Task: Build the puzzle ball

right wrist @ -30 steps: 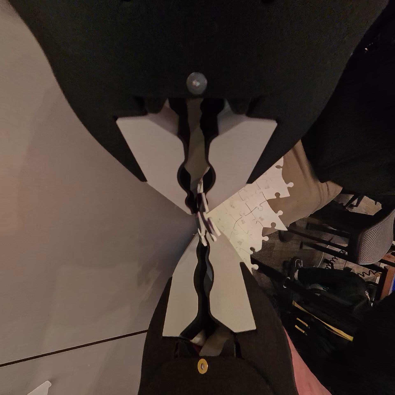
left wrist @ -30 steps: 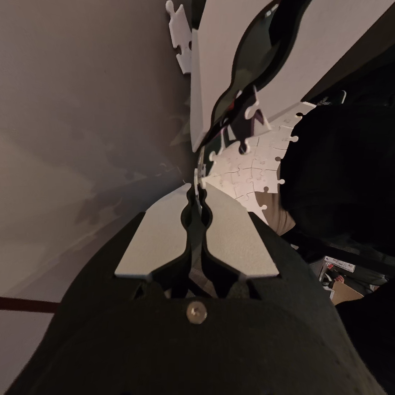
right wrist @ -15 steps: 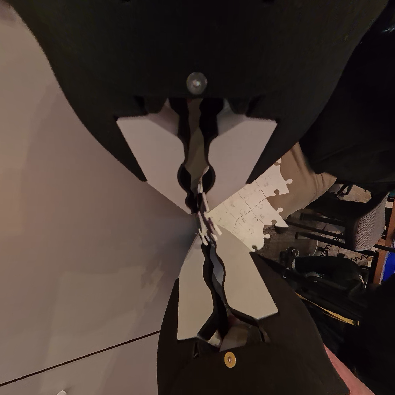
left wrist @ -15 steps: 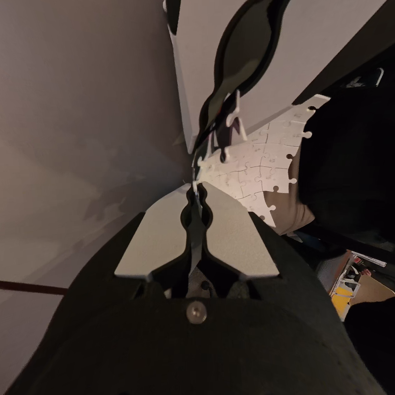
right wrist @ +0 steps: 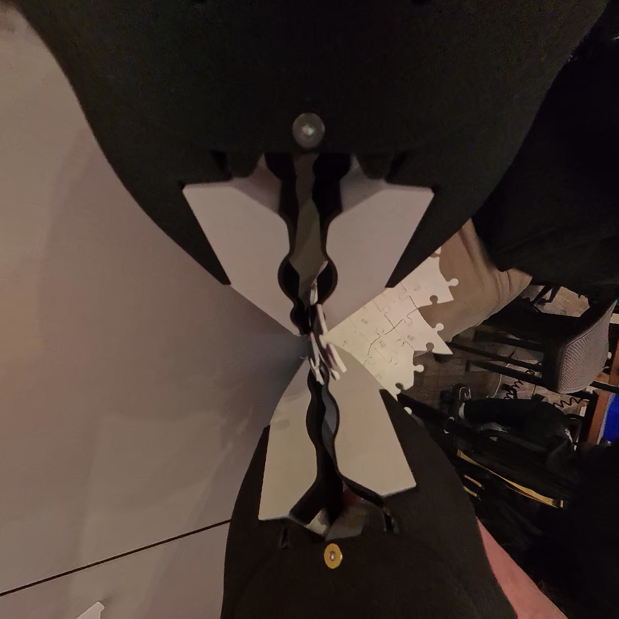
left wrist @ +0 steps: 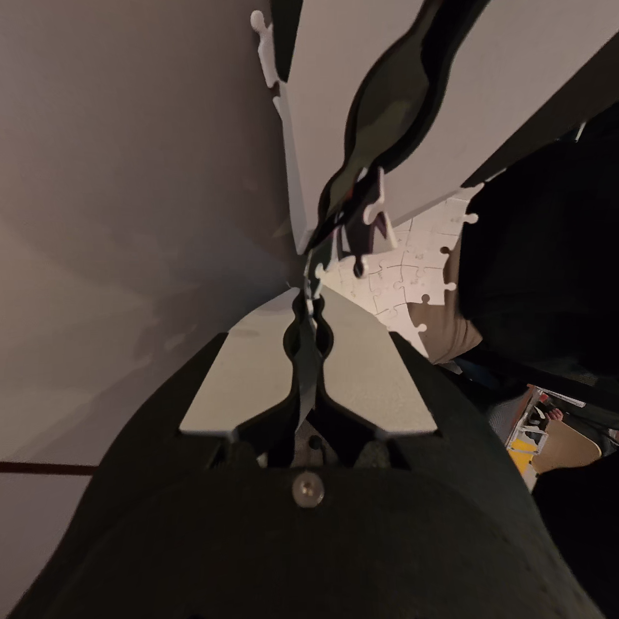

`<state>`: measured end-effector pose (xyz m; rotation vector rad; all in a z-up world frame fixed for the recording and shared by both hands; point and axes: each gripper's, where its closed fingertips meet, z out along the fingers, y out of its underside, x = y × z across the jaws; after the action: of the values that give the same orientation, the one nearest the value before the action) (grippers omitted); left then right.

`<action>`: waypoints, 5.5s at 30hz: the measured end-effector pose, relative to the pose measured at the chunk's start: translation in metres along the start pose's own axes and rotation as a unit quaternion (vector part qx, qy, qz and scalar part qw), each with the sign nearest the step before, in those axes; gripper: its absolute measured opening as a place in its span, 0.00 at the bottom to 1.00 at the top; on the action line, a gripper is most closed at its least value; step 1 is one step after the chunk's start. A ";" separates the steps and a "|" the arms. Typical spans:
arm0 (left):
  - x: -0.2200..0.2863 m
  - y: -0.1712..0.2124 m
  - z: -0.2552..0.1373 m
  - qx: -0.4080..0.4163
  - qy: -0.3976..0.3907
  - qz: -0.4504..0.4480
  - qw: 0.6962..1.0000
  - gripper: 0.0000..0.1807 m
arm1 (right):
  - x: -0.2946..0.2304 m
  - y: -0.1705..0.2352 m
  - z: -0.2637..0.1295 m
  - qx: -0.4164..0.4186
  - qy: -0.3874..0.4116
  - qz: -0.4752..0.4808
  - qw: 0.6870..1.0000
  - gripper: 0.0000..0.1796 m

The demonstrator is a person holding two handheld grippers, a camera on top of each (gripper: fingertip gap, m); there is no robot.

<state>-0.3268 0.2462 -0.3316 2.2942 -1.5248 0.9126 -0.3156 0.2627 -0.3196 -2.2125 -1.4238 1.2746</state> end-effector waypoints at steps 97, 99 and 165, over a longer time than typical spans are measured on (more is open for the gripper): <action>-0.023 0.022 -0.065 0.064 -0.305 -0.215 0.926 0.02 | 0.024 0.054 -0.070 0.003 0.173 -0.103 0.980 0.19; -0.025 0.019 -0.066 0.044 -0.305 -0.209 0.928 0.02 | 0.029 0.055 -0.064 -0.010 0.179 -0.106 0.978 0.21; -0.029 -0.016 -0.053 -0.101 -0.322 -0.263 0.904 0.02 | 0.008 0.060 -0.029 -0.055 0.079 -0.251 0.963 0.02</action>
<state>-0.3398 0.3021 -0.3063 2.7615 -0.9885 -0.1631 -0.2542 0.2462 -0.3415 -1.7885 -1.8625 0.8455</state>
